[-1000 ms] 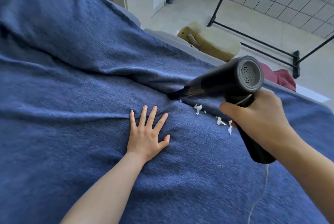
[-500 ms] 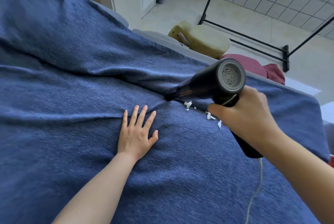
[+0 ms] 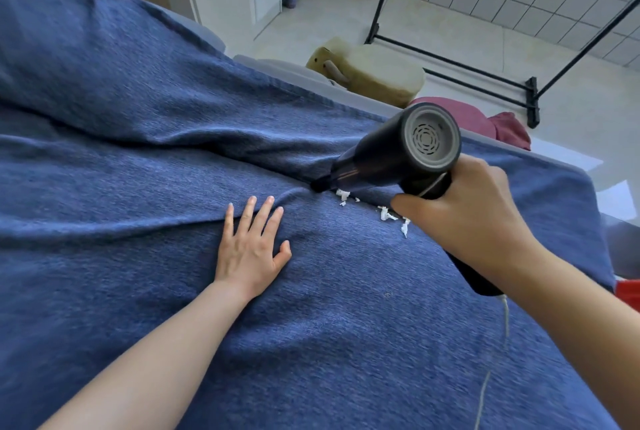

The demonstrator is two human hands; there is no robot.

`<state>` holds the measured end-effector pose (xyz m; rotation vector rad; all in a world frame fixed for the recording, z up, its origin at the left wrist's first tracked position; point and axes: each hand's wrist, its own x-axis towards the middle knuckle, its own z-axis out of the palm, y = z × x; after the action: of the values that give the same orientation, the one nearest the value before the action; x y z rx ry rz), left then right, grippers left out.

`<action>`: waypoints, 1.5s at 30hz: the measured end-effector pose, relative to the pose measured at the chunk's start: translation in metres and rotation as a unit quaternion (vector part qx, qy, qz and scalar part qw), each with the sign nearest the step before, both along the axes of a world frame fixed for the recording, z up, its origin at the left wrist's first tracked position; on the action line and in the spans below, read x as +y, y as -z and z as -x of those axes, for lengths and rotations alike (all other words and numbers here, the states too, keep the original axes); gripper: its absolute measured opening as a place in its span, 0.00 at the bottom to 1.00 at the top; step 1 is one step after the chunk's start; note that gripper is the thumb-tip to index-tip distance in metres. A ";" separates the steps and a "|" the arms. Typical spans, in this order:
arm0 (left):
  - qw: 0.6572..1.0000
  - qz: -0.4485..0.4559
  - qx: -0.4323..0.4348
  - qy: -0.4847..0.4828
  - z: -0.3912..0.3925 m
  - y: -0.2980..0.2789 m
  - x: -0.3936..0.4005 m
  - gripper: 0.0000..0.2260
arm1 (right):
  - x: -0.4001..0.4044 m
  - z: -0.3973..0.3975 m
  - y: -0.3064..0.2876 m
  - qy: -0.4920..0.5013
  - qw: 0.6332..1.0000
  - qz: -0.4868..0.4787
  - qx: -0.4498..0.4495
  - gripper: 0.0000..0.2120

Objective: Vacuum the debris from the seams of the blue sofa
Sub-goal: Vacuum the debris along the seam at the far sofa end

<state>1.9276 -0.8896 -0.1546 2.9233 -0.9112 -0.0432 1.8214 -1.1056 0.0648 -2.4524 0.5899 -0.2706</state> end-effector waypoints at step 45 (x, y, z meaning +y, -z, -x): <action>0.996 -0.014 0.082 0.025 0.029 -0.007 -0.096 0.29 | -0.047 0.043 -0.009 0.057 0.998 -0.005 -0.010 0.10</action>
<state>1.8988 -0.9857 -0.1471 2.8696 -0.9640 -0.2959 1.7780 -1.1523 0.0742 -2.4082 0.7224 -0.3359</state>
